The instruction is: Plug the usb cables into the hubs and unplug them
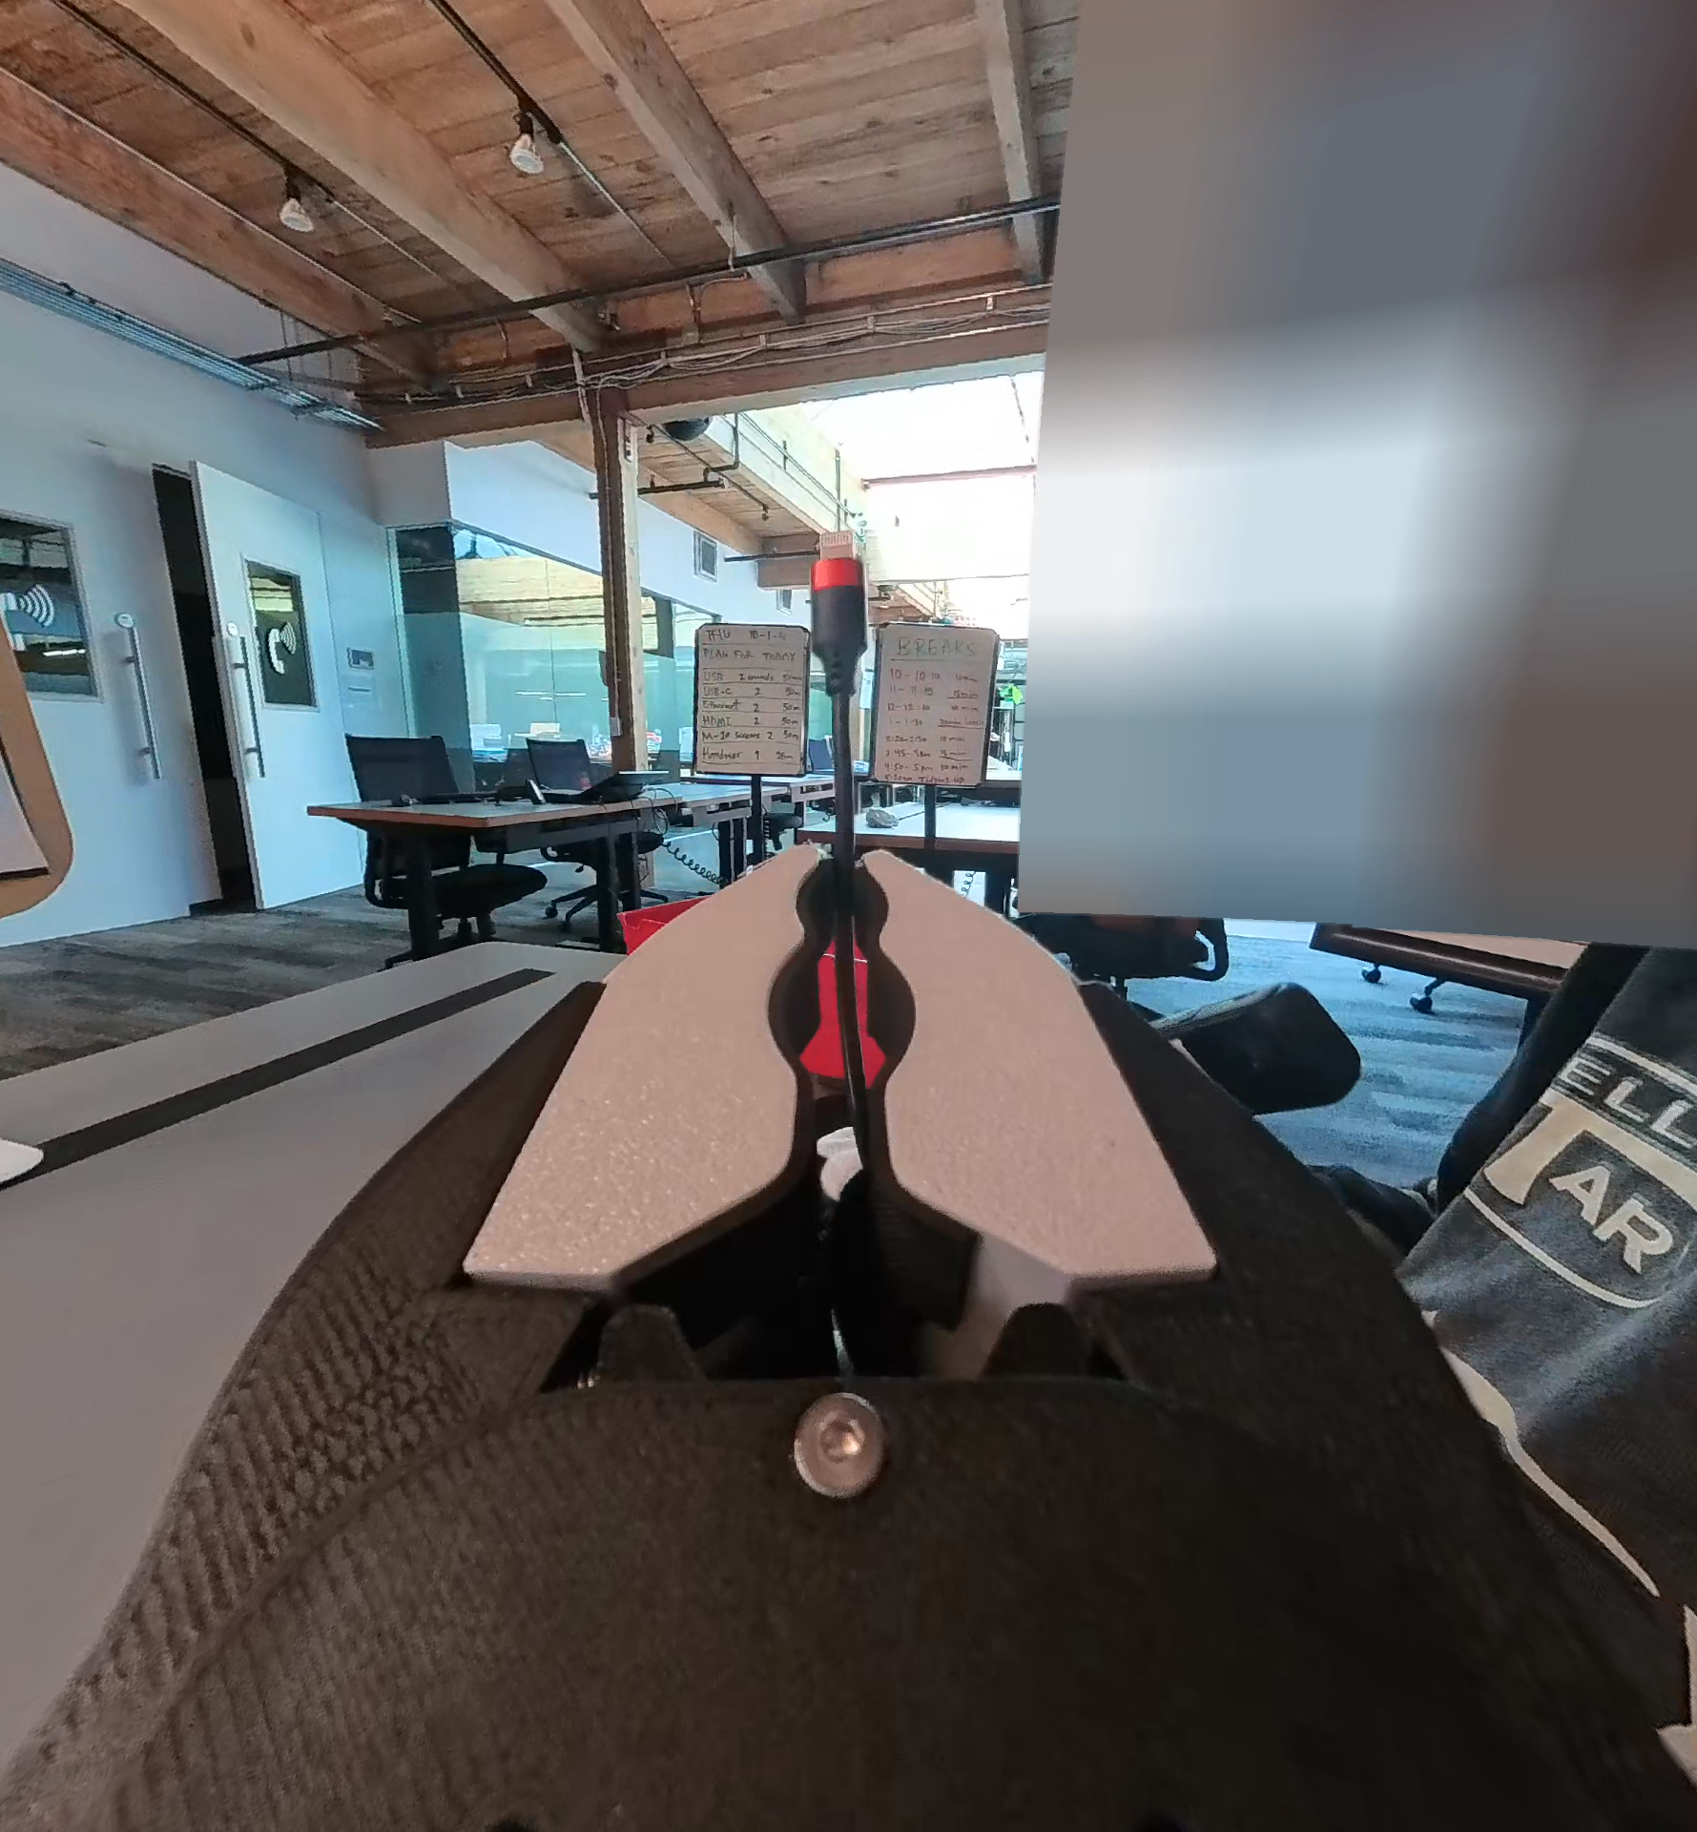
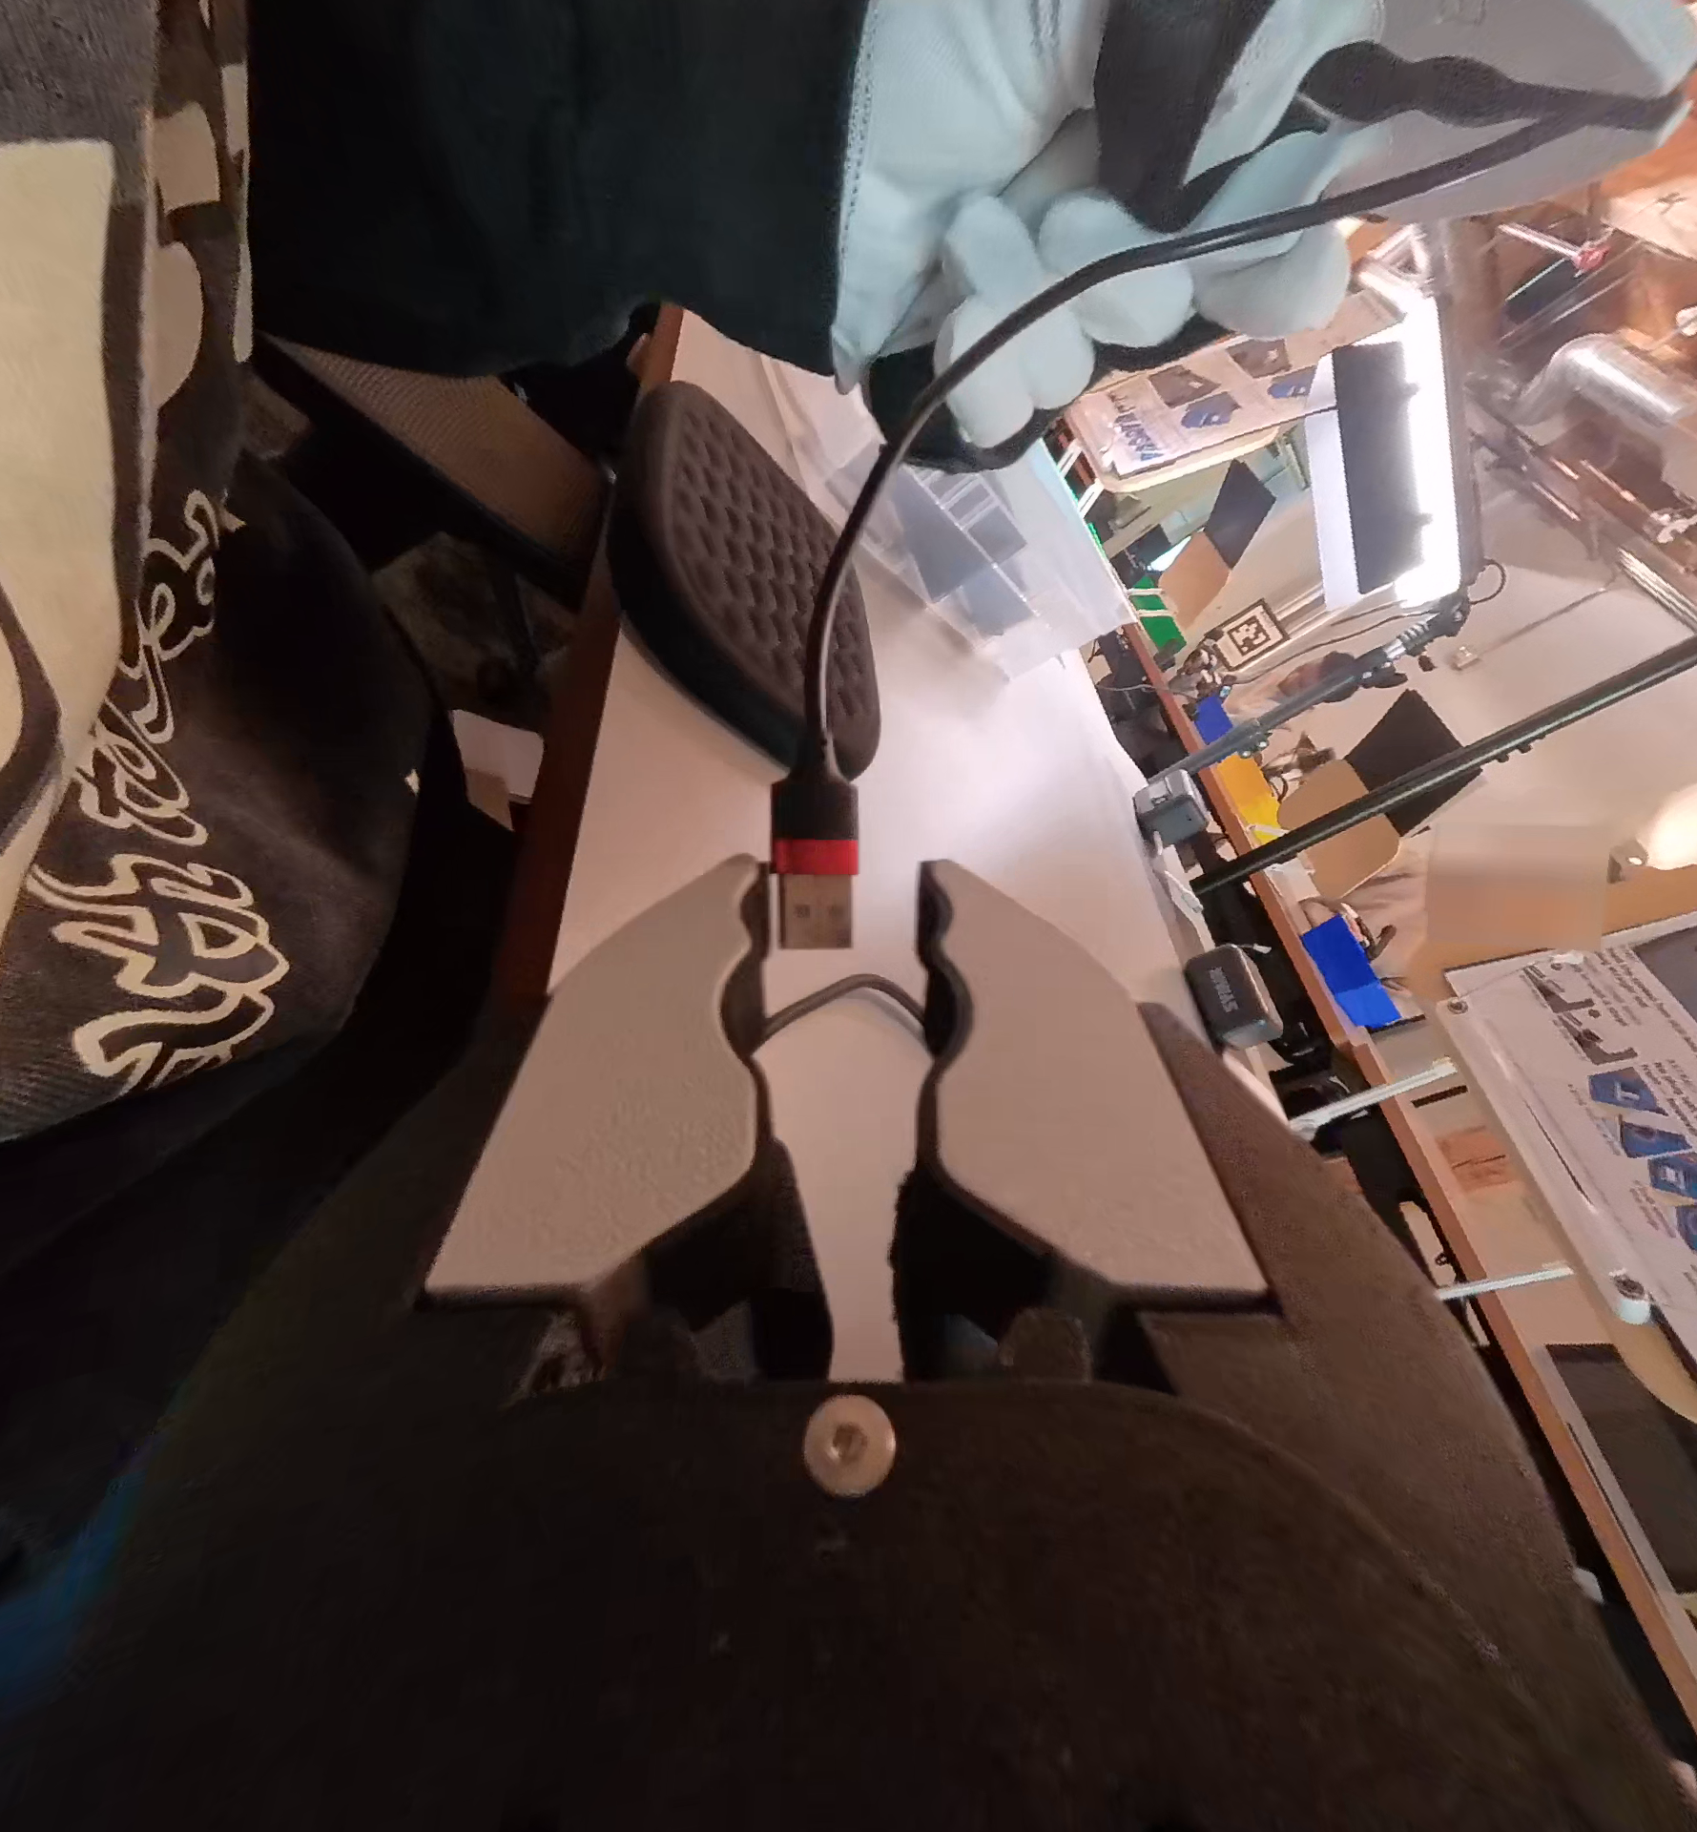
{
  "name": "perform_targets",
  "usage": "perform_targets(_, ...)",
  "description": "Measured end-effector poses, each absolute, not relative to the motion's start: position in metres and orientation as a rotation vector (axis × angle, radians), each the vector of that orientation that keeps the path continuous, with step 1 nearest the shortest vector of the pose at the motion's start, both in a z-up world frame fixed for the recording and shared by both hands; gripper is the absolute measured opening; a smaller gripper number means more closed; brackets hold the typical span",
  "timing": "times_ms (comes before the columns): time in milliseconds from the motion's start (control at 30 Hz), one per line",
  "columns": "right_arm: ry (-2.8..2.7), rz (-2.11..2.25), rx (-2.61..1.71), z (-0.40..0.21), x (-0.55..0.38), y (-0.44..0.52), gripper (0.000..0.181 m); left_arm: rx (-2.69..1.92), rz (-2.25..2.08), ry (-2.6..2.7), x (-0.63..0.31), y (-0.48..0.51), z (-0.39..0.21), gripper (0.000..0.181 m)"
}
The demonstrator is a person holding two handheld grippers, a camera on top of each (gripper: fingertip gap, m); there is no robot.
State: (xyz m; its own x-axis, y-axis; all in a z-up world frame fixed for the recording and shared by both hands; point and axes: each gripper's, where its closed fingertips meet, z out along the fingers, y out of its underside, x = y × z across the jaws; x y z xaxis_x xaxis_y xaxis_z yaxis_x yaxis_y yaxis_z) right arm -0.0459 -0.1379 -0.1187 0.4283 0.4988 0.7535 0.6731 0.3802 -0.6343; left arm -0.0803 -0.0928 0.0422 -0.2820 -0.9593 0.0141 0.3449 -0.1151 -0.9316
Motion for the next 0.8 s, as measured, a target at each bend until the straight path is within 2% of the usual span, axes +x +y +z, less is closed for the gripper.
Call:
perform_targets(33, -1.215, -0.154, -1.262, -0.119, -0.046, -0.138, 0.016, -0.831, -1.61, 1.085, -0.081, -0.092, 0.042, 0.003)
perform_targets(67, -1.217, -0.147, -1.266, -0.12, -0.046, -0.138, 0.015, -0.831, -1.612, 1.08, -0.081, -0.092, 0.043, 0.003)
perform_targets(233, -1.133, -0.082, -1.235, -0.105, -0.041, -0.14, 0.015, -0.878, -1.652, 1.035, -0.08, -0.081, 0.04, 0.005)
perform_targets(400, -0.931, 0.02, -1.17, -0.074, -0.022, -0.145, 0.014, -0.84, -1.714, 0.977, -0.083, -0.076, 0.043, 0.023)
perform_targets(633, -0.634, 0.297, -1.106, -0.039, 0.008, -0.153, 0.014, -0.695, -1.735, 1.117, -0.083, -0.097, 0.036, 0.024)
perform_targets(800, -0.56, 0.382, -1.204, -0.042, 0.012, -0.144, 0.014, -0.617, -1.624, 1.263, -0.072, -0.118, 0.02, 0.031)
